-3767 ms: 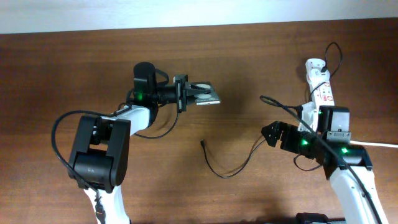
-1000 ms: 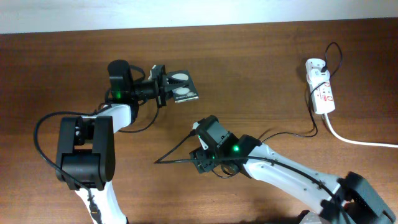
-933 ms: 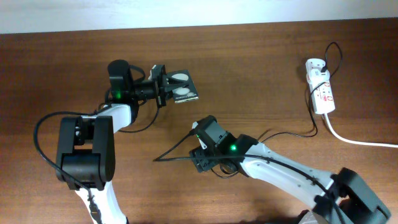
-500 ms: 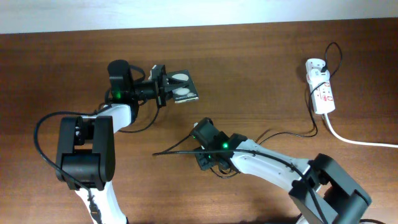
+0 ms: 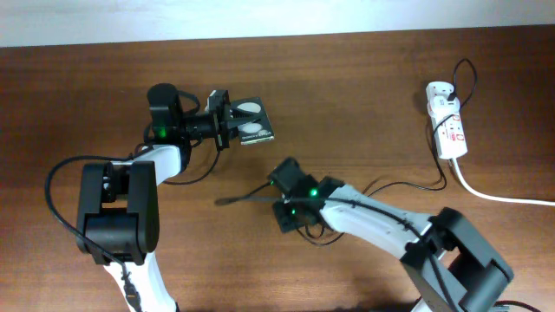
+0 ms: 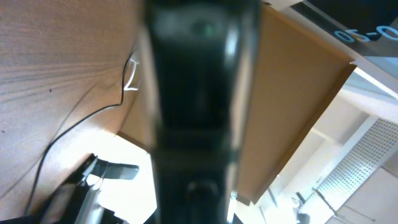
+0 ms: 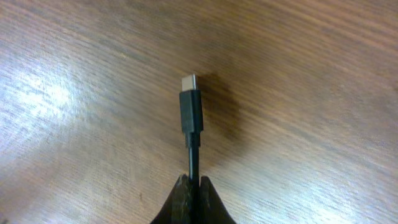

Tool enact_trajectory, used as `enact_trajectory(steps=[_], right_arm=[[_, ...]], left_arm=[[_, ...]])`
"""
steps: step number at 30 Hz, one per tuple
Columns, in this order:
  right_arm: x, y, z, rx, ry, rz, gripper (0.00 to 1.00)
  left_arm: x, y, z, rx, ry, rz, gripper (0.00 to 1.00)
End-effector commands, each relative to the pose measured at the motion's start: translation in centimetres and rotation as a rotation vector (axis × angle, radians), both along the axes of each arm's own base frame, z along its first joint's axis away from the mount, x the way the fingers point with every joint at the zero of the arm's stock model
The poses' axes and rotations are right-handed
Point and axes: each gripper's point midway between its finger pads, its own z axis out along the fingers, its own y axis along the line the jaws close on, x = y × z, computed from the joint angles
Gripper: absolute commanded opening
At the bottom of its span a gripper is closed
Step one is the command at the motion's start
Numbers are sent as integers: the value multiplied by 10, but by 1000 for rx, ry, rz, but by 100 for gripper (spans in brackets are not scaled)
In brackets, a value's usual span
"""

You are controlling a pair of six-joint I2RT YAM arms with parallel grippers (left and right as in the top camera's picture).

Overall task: Plug charger to phone and switch on socket
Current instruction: 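Lower the right gripper to the black cable and grasp near the plug, then lift the cable plug with the right gripper toward the phone's bottom port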

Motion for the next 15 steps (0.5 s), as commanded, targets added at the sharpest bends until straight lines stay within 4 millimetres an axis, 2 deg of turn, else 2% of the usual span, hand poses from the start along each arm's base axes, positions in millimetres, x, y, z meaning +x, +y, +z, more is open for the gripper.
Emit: enact_trajectory(steps=[1, 4, 5, 7, 11, 13, 15], right_arm=[[17, 2, 63, 212, 4, -70, 4], [33, -24, 120, 358, -63, -143, 4], [35, -36, 133, 381, -87, -170, 4], [33, -49, 147, 401, -112, -199, 4], [14, -42, 149, 481, -65, -157, 4], [12, -39, 146, 545, -39, -139, 4], [13, -47, 142, 637, 3, -157, 4]], left_arm=[[2, 2, 10, 5, -150, -19, 0], [6, 1, 9, 15, -166, 1, 0], [7, -1, 9, 19, -170, 5, 0], [6, -11, 8, 26, -187, 4, 0], [4, -38, 5, 44, -190, 6, 0], [-1, -48, 4, 49, -230, -13, 0], [-2, -55, 4, 57, -269, -17, 0]])
